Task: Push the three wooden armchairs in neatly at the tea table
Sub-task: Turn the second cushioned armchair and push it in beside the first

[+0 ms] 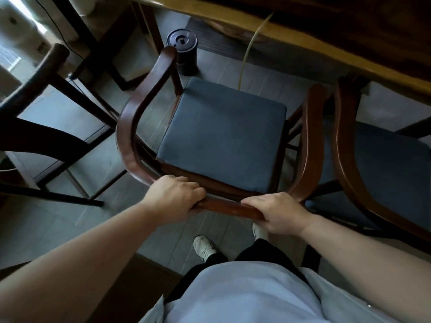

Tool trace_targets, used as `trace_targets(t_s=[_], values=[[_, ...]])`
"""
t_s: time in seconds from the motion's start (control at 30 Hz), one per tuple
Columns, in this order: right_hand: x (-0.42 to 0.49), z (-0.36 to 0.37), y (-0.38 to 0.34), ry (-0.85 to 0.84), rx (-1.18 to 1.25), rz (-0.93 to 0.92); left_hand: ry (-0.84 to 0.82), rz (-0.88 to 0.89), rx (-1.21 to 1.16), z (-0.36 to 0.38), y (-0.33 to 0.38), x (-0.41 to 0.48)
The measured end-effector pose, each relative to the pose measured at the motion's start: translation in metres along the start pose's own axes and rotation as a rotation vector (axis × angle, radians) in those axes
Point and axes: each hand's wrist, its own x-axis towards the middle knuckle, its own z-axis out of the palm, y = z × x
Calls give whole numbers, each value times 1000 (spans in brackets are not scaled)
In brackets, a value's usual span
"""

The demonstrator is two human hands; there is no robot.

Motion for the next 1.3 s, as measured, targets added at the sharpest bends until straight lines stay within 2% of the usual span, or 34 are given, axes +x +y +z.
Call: trace_targets(t_s=[0.17, 0.33, 0.43, 0.57, 0.7, 0.8, 0.93, 1.03, 1.13, 1.3], values=[[-11, -31, 34, -88, 80, 198, 31, -30, -6, 8, 22, 46], [-13, -37, 49, -106, 118, 346, 48, 20, -3, 9, 26, 60], [-13, -33, 54, -101, 142, 334, 37, -5, 0, 4, 5, 44], [-16, -32, 49, 34, 128, 271, 57, -89, -28, 5, -36, 17], [-2, -36, 30, 37, 75, 219, 40, 10, -38, 4, -59, 19], [3, -34, 22, -13, 46, 270, 34, 125, -20, 9, -67, 22], [12, -28, 0, 196, 30, 302, 17, 214, -18, 9, -94, 25], [42, -27, -16, 256, 49, 342, 18, 257, 9, -1, -132, 31], [77, -24, -27, 257, 65, 432, -5, 262, 62, -11, -177, 36], [110, -26, -31, 164, 126, 500, -72, 153, 74, -19, -214, 44]])
